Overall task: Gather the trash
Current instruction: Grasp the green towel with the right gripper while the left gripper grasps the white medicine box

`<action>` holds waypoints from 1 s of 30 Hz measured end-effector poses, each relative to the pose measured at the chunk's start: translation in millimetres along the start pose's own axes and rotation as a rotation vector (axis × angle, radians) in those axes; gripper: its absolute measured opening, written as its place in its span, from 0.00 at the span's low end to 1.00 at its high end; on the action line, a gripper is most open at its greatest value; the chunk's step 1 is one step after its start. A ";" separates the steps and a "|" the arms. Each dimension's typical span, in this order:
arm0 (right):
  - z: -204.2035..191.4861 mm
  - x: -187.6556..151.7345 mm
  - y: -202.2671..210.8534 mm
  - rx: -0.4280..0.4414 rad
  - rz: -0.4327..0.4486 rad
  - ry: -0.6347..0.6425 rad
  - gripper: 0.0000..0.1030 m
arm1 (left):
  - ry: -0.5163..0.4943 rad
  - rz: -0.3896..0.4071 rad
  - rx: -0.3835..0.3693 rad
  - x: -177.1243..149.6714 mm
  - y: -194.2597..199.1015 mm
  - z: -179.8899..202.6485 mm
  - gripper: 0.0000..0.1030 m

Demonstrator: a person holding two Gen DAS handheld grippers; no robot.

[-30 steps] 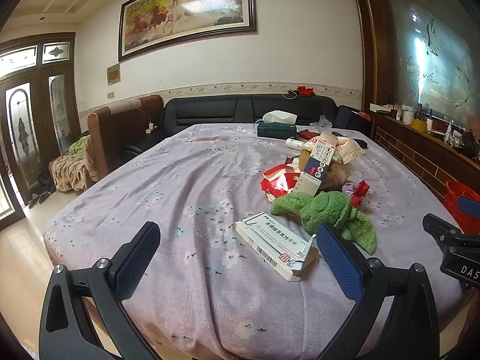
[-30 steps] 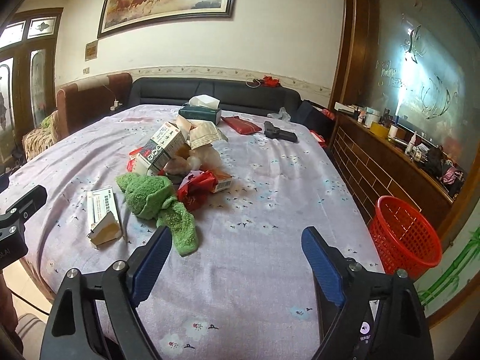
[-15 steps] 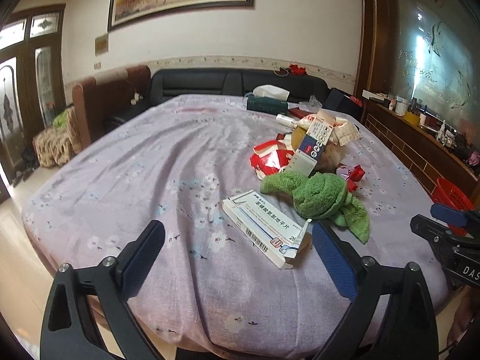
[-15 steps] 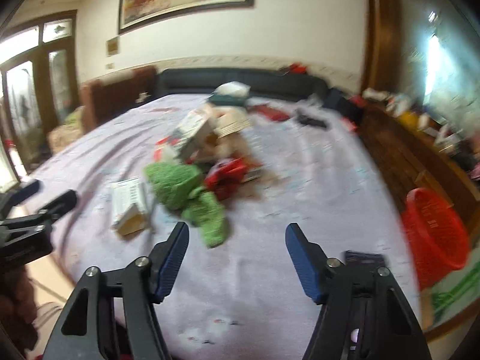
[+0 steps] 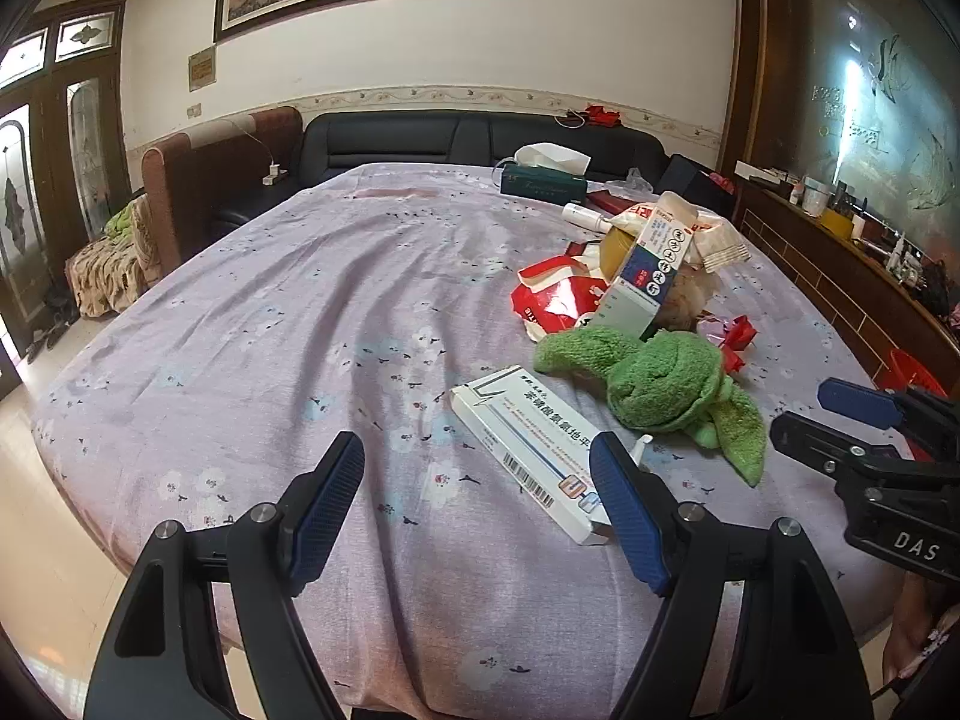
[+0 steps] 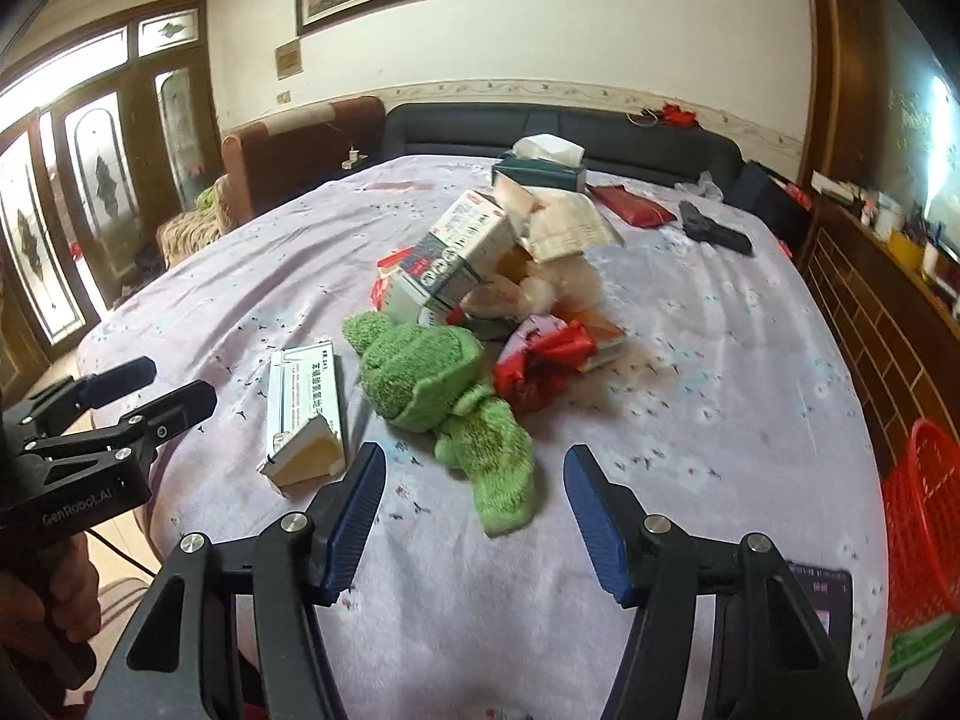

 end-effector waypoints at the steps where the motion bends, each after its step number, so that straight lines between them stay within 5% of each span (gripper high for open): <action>1: -3.8 2.8 -3.4 -0.007 -0.001 0.022 0.64 | 0.004 -0.001 0.001 -0.1 -0.5 -1.4 0.74; 16: -16.5 39.4 -87.6 0.053 -0.157 0.146 0.62 | 0.049 -0.045 -0.031 0.6 -7.0 -18.2 0.75; 26: -20.8 34.2 -99.7 0.029 -0.181 0.196 0.67 | 0.048 -0.092 -0.076 1.8 -15.5 -10.2 0.76; 30: -15.2 35.4 -93.5 0.066 -0.185 0.161 0.43 | 0.045 -0.115 -0.089 3.2 -19.9 -6.1 0.76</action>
Point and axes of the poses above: each gripper's, at about its wrist camera, not at the fingertips, and y roughly against the way its jaws point, z to its right, x to its top, the point moved 4 cm from there along -y, roughly the way its jaws point, and after that the axes turned 8 degrees about -z, right-handed, at the moved point
